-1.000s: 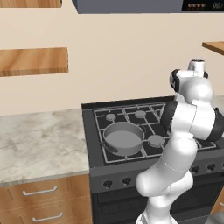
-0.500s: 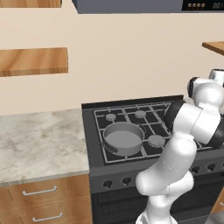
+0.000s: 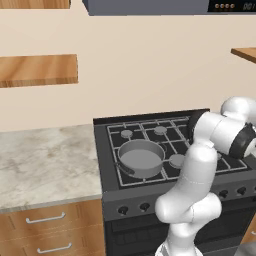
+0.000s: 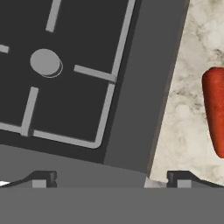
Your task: Put the carrot and lemon in the pot. Retrieve the spatula and lightly stir the vegetables in the pot.
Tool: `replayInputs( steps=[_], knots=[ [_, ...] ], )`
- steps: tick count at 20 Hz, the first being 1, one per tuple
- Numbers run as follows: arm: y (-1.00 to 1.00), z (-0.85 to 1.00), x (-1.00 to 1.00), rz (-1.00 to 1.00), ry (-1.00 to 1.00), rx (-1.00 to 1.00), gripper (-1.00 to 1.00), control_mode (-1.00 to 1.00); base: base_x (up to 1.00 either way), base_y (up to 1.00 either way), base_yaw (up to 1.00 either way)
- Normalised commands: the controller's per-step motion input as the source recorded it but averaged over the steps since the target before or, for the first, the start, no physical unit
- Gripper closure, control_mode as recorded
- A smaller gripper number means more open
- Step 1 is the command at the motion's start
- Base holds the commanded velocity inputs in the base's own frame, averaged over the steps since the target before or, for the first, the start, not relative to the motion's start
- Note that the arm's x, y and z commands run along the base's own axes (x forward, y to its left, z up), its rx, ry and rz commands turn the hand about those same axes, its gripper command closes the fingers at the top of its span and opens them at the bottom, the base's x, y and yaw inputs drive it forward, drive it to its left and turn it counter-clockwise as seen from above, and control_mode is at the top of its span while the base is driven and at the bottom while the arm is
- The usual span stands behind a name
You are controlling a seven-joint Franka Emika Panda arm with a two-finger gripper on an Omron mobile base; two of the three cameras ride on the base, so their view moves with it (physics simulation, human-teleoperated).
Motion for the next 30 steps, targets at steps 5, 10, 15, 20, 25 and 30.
replayInputs(
  steps=[5, 10, 15, 20, 25, 30],
  knots=[
    [-0.39, -0.09, 0.00, 0.00, -0.06, 0.03, -1.00, -1.00, 0.00, 0.00, 0.00],
    [-0.16, -0.01, 0.00, 0.00, -0.02, 0.00, -1.00, -1.00, 0.00, 0.00, 0.00],
    [-0.26, -0.16, 0.00, 0.00, 0.00, 0.00, -1.00, -1.00, 0.00, 0.00, 0.00],
    [-0.28, -0.41, 0.00, 0.00, 0.00, 0.00, -1.00, -1.00, 0.00, 0.00, 0.00],
    [-0.18, -0.30, 0.44, 0.00, -0.06, 0.00, -1.00, -1.00, 0.00, 0.00, 0.00],
    [-0.26, -0.02, 0.75, 0.00, -0.04, 0.01, -1.00, -1.00, 0.00, 0.00, 0.00]
  ],
)
